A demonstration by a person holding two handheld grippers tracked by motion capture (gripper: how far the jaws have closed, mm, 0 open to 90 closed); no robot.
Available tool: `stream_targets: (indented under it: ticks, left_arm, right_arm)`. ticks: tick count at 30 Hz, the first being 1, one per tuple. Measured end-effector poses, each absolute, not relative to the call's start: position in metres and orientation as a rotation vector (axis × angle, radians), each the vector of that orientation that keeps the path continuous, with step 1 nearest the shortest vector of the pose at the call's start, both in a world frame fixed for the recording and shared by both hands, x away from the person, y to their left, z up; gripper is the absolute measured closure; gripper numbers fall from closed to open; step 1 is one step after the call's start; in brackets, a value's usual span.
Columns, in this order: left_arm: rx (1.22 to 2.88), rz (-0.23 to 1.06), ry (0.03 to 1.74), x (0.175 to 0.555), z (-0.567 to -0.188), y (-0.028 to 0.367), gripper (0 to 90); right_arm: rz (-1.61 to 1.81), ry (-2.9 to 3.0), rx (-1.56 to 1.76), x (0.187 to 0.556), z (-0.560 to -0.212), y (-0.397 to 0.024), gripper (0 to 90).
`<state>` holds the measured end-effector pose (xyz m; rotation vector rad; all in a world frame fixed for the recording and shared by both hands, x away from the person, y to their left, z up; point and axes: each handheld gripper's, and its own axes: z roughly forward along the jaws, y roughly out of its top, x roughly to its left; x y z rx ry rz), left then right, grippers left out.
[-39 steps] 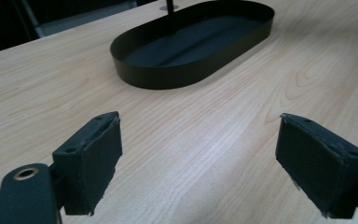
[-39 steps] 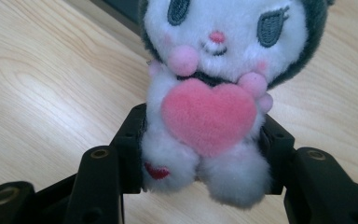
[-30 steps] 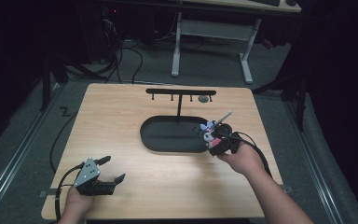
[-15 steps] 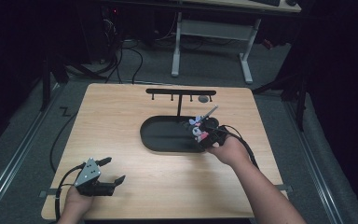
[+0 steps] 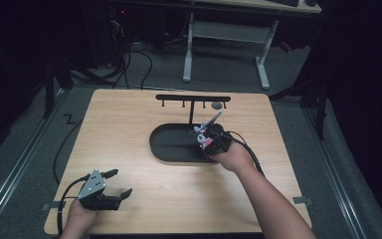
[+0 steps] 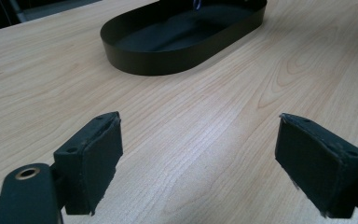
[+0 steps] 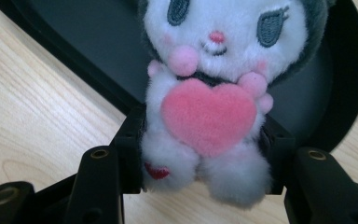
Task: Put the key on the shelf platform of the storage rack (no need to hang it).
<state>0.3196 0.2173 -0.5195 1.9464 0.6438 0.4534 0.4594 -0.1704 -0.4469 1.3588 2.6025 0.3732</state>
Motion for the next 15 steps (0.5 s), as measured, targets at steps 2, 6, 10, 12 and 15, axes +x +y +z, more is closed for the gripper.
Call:
stream_targets:
  ticks: [2, 6, 10, 12, 15]
  left_arm:
    - [1.947, 0.451, 0.643, 0.320, -0.520, 0.217, 15.5]
    - [1.953, 0.448, 0.644, 0.321, -0.520, 0.218, 15.7]
    - [1.951, 0.438, 0.640, 0.321, -0.520, 0.217, 15.7]
    - [1.952, 0.435, 0.641, 0.321, -0.520, 0.217, 15.8]
    - [1.954, 0.430, 0.639, 0.321, -0.520, 0.216, 15.9]
  right_arm:
    - [0.371, 2.605, 1.360, 0.463, -0.448, -0.167, 48.2]
    - [0.357, 2.611, 1.327, 0.470, -0.450, -0.164, 48.2]
    - [0.365, 2.594, 1.340, 0.477, -0.446, -0.159, 48.1]
    - [0.368, 2.588, 1.344, 0.479, -0.444, -0.157, 48.1]
    - [0.351, 2.594, 1.335, 0.483, -0.446, -0.151, 48.1]
